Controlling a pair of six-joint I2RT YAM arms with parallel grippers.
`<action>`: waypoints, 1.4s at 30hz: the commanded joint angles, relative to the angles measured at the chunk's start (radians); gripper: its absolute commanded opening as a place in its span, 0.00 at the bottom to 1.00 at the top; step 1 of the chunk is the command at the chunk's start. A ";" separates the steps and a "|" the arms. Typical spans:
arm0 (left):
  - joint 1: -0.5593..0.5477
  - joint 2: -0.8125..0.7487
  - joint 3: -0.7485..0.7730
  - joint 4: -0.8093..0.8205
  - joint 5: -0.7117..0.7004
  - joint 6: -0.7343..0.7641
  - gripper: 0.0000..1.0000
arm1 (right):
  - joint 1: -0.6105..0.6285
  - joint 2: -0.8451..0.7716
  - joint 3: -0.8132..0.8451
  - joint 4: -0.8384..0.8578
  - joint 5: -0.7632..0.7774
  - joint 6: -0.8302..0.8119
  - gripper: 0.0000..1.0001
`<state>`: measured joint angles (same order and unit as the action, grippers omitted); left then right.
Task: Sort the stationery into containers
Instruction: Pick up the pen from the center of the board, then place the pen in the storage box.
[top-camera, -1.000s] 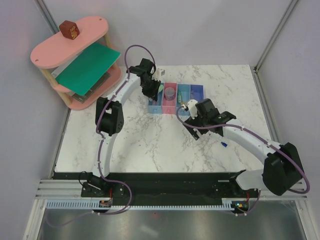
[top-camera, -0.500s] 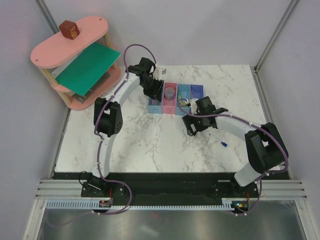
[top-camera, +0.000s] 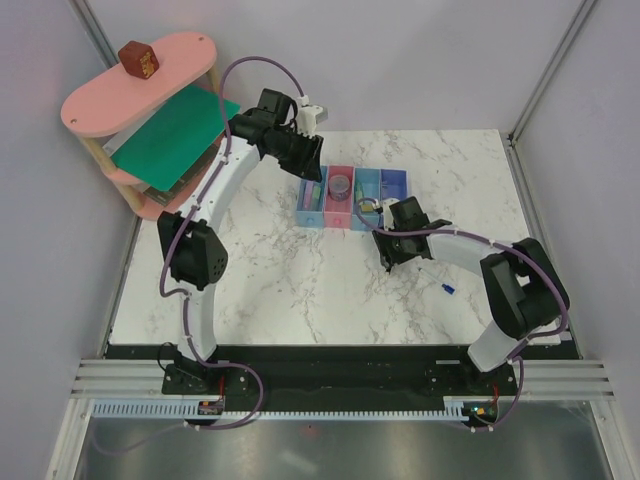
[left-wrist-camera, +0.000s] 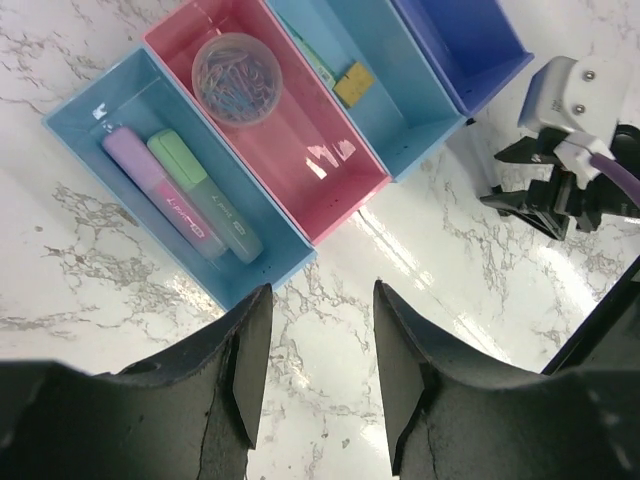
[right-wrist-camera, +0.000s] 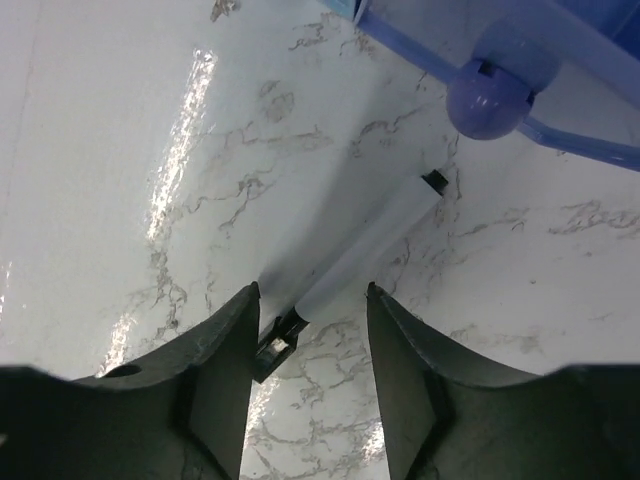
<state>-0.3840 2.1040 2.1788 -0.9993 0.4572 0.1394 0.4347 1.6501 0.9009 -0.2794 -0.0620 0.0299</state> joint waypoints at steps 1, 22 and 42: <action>-0.004 -0.076 -0.010 -0.030 0.018 0.055 0.52 | -0.002 0.025 0.026 -0.020 0.024 -0.005 0.39; -0.004 -0.272 -0.301 -0.048 -0.008 0.143 0.53 | 0.007 -0.314 0.174 -0.215 0.089 -0.233 0.00; -0.004 -0.404 -0.479 -0.013 0.064 0.166 0.53 | -0.085 0.266 0.579 0.083 0.203 -0.131 0.00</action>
<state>-0.3840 1.7649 1.7363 -1.0416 0.4847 0.2619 0.3748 1.8839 1.3937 -0.2584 0.1223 -0.1272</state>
